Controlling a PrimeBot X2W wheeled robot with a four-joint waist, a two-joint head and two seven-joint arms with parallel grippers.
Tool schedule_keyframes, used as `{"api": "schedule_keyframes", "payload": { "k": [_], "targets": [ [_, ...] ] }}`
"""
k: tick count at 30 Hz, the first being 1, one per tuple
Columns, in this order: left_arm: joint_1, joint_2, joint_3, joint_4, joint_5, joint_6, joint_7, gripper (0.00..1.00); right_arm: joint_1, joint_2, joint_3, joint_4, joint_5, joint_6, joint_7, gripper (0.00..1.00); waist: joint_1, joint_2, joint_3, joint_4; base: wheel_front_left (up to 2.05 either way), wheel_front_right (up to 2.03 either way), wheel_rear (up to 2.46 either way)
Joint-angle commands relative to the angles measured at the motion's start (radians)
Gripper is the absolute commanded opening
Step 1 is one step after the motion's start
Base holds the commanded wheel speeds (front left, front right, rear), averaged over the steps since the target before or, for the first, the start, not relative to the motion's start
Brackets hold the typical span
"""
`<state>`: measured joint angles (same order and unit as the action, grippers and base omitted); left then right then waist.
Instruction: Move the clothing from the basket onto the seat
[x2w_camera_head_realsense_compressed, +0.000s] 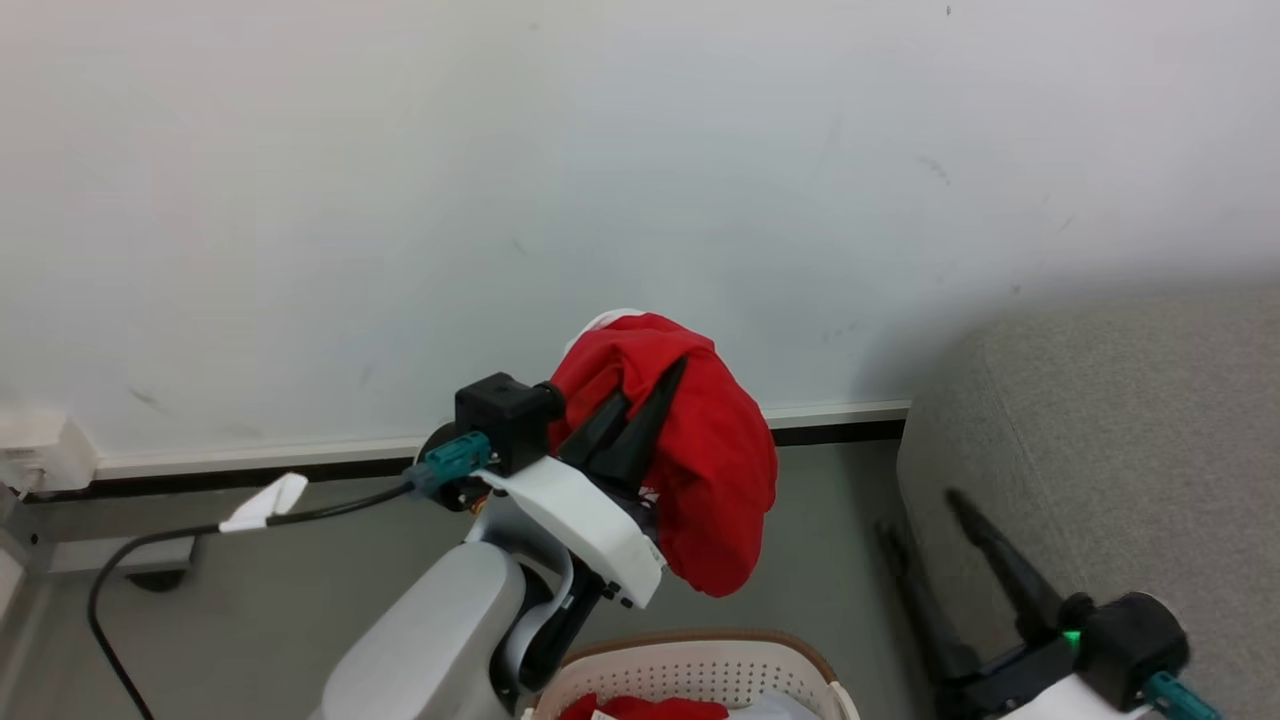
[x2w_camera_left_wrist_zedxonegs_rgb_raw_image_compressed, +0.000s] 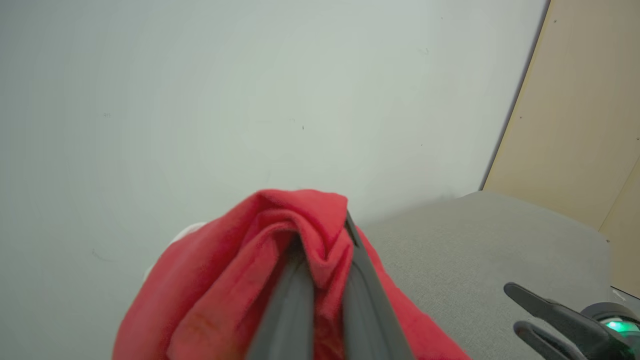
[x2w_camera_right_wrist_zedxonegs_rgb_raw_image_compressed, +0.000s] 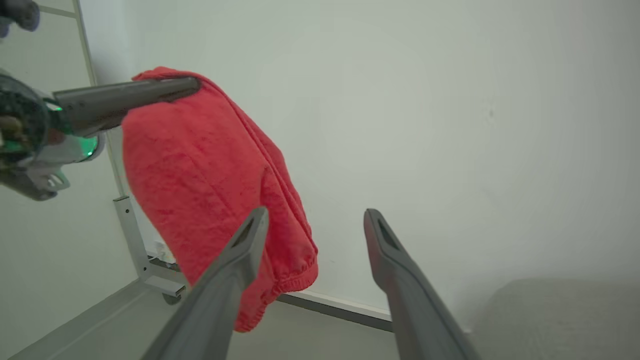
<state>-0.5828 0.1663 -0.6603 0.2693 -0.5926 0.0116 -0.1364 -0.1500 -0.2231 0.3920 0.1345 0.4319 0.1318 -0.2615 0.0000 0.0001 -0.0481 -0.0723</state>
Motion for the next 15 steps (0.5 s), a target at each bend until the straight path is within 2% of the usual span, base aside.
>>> {"api": "schedule_keyframes", "payload": {
  "k": [1,6,9,15],
  "targets": [
    [-0.003,-0.003,0.001,-0.001,-0.016,0.002,0.003,0.00,-0.015,-0.011,0.032,-0.014,-0.005,-0.002,-0.002,1.00,0.0000,-0.0001,0.003,0.004,0.00,0.00,0.00],
    [-0.024,-0.014,-0.005,0.009,-0.018,-0.003,0.002,0.00,-0.056,-0.032,0.203,-0.002,-0.014,-0.002,-0.002,1.00,0.0000,-0.0001,0.009,0.020,0.00,0.00,0.00],
    [-0.029,-0.022,-0.011,0.014,-0.020,-0.007,0.002,0.00,-0.102,-0.017,0.264,0.043,-0.027,-0.002,-0.002,1.00,0.0000,-0.0001,0.013,0.032,0.00,0.00,0.00],
    [-0.032,-0.046,-0.037,0.008,-0.025,-0.018,0.005,0.00,-0.175,0.021,0.280,0.157,-0.047,-0.002,-0.002,1.00,0.0000,-0.0001,0.015,0.075,0.00,0.00,0.00]
  ]
}}
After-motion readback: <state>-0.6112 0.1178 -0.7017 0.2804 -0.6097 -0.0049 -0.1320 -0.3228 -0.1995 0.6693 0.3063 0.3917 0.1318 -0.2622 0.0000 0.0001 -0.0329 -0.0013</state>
